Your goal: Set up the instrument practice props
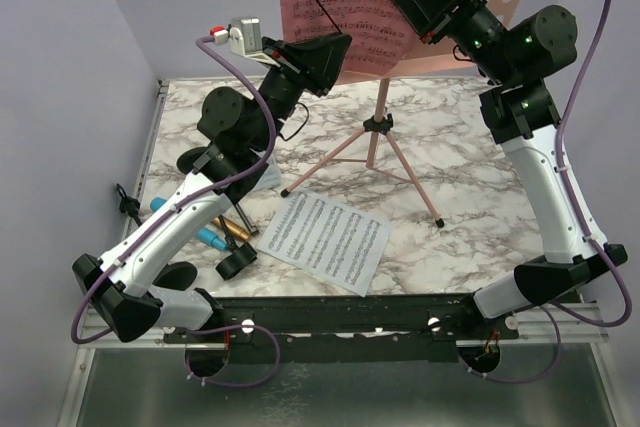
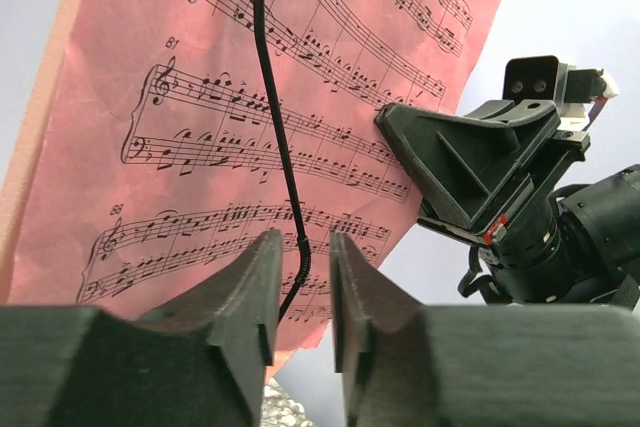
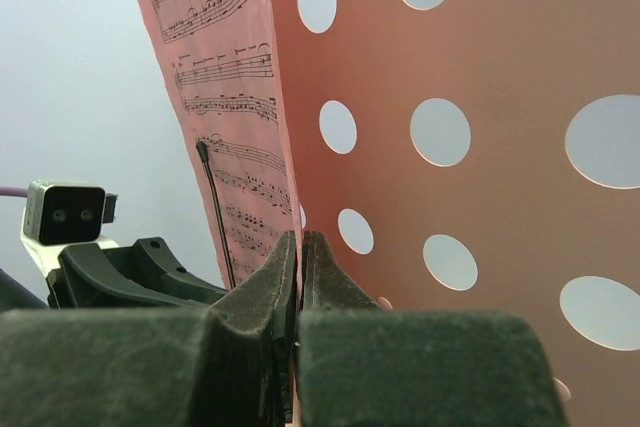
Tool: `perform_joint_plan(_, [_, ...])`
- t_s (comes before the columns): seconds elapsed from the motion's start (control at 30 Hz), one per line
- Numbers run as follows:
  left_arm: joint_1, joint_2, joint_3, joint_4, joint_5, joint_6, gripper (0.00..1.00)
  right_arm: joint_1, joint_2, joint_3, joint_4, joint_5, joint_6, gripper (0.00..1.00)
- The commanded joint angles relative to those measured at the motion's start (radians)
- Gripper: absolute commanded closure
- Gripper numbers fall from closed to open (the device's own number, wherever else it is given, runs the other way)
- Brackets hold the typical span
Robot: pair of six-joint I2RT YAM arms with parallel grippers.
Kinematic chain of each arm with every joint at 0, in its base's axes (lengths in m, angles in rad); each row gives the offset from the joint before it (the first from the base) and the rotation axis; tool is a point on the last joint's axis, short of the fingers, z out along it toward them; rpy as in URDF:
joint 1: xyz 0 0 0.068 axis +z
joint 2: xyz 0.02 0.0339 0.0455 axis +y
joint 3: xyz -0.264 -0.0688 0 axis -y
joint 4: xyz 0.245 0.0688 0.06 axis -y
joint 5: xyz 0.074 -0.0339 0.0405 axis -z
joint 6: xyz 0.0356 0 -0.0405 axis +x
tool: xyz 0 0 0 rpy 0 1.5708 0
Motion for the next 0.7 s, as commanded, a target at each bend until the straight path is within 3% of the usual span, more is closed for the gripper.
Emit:
perform_joint_plan(0.0, [-0.007,-0.033,-0.008,-0.005,-0.010,-0.006,0.63,-0.004,-0.001,0.012,0.014,0.011,0.000,0.99])
perform_joint_plan(0.13, [-0.007,-0.055,-0.020,-0.011,-0.006,-0.005,0.51,-0.006,-0.013,-0.002,0.008,0.020,-0.015,0.93])
perform_joint_plan(0.4, [-0.007,-0.137,-0.066,-0.051,-0.018,-0.017,0.29,-0.005,-0.016,0.033,-0.096,0.063,-0.088,0.66])
perform_joint_plan(0.67, [-0.008,-0.269,-0.110,-0.175,0.021,-0.030,0.20,-0.004,-0.038,0.161,-0.430,0.187,-0.274,0.48])
